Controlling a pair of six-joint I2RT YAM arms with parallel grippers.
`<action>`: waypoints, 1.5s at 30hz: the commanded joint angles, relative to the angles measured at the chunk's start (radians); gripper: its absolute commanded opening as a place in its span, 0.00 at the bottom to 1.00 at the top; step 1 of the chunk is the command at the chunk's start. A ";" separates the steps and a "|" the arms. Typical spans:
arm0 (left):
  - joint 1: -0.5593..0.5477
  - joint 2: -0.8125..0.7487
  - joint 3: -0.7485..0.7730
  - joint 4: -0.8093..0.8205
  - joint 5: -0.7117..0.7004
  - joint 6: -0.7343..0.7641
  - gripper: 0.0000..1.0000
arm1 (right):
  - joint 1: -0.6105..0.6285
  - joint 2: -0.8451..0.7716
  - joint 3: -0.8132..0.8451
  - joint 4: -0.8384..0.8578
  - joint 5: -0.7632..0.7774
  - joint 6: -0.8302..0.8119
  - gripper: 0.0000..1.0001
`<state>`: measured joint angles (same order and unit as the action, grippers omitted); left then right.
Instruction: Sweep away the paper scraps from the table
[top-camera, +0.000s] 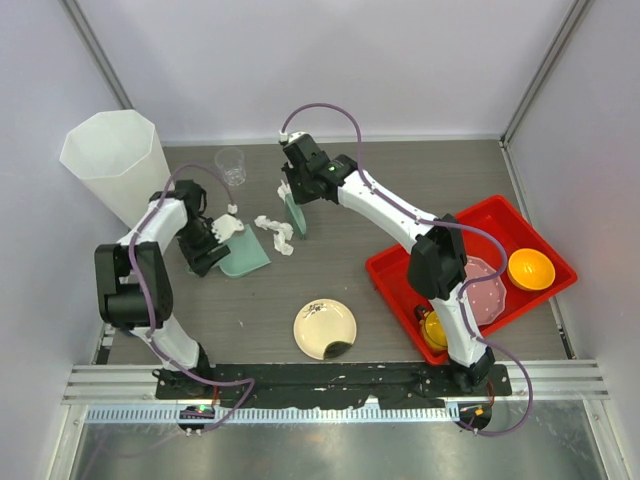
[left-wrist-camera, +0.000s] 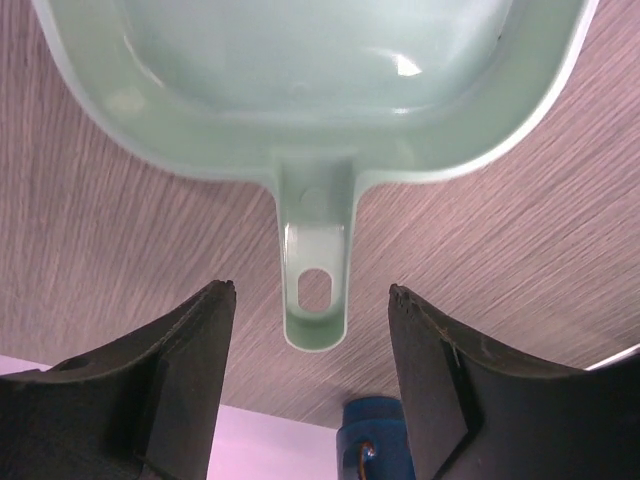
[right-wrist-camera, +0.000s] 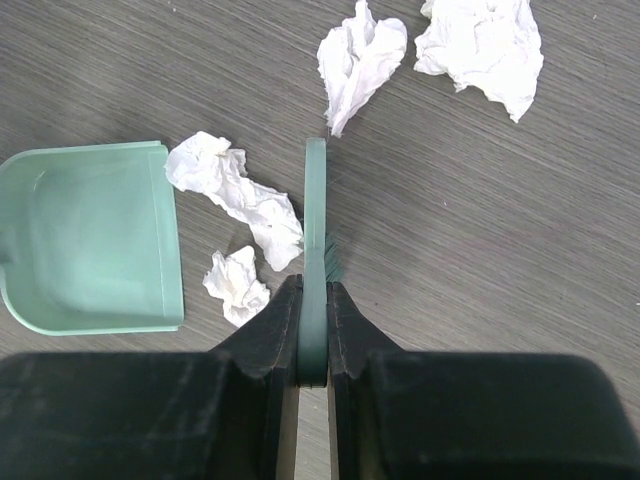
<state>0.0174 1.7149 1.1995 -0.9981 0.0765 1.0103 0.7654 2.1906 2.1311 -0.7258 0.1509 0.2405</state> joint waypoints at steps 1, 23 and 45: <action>0.068 -0.070 -0.047 0.033 0.153 0.054 0.66 | 0.000 -0.055 -0.013 0.019 -0.014 0.003 0.01; 0.205 -0.066 -0.126 0.095 0.321 0.162 0.00 | 0.002 -0.058 -0.053 0.087 -0.085 0.020 0.01; 0.197 0.143 0.224 -0.169 0.074 0.048 0.00 | 0.018 0.070 0.087 0.138 0.045 -0.044 0.01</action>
<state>0.2180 1.8256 1.3506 -1.0752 0.2157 1.0771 0.7818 2.2475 2.1742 -0.5983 0.1055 0.2119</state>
